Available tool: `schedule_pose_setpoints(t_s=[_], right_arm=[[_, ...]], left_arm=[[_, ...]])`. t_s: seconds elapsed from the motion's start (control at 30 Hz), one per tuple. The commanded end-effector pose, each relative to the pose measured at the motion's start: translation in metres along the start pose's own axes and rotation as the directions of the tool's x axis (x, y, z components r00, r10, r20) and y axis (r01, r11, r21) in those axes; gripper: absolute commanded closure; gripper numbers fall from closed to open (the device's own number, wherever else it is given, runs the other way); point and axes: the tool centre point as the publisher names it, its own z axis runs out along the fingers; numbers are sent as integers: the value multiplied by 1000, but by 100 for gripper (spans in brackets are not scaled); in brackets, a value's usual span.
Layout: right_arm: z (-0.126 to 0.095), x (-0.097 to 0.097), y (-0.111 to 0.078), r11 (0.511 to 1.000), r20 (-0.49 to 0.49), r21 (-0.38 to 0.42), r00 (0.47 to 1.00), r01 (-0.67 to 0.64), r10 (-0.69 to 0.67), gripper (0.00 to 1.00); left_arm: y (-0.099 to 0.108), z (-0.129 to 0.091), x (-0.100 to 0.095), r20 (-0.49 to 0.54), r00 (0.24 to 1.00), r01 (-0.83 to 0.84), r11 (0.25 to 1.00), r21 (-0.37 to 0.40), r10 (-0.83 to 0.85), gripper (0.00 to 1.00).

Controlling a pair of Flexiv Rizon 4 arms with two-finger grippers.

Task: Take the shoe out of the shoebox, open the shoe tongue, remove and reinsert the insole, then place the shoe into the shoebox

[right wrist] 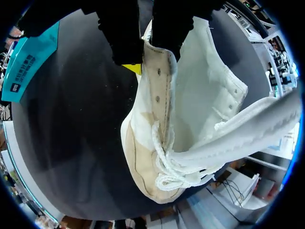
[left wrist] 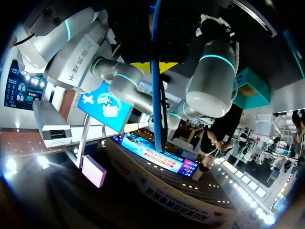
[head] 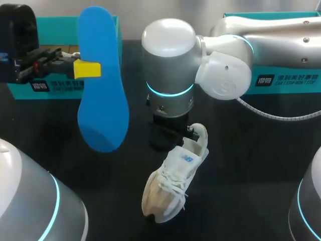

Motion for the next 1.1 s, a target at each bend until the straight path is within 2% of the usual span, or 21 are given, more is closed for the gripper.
schedule_pose_setpoints(t_s=[0.03,0.27,0.43,0.83,1.1], right_arm=[[4,-9,-6,999,-47,42,999,23,-21,100],[2,-17,-15,983,-77,139,991,120,-111,100],[3,-17,1,976,-76,115,981,187,-179,100],[3,-17,1,976,-76,115,981,187,-179,100],[8,-30,22,944,-92,117,949,310,-300,100]], left_arm=[[1,-1,4,-5,1000,-4,1000,-7,4,100],[1,1,6,-21,1000,-11,1000,-13,11,100],[0,1,8,-34,999,-14,1000,-9,14,100],[0,2,9,-44,999,-17,1000,-14,17,100],[-2,-1,13,-28,999,-20,1000,1,20,100]])
